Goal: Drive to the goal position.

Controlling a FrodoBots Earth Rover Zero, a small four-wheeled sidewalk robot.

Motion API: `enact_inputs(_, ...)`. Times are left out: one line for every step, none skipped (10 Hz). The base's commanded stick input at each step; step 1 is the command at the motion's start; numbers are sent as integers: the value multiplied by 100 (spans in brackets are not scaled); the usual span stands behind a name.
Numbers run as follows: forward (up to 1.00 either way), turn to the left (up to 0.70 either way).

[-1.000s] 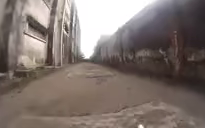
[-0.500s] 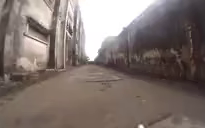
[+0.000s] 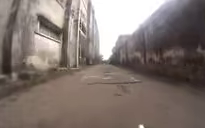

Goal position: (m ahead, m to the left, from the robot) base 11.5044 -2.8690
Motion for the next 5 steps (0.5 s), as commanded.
enact_inputs(70,0)
enact_inputs(70,0)
enact_inputs(70,0)
enact_inputs(70,0)
enact_inputs(70,0)
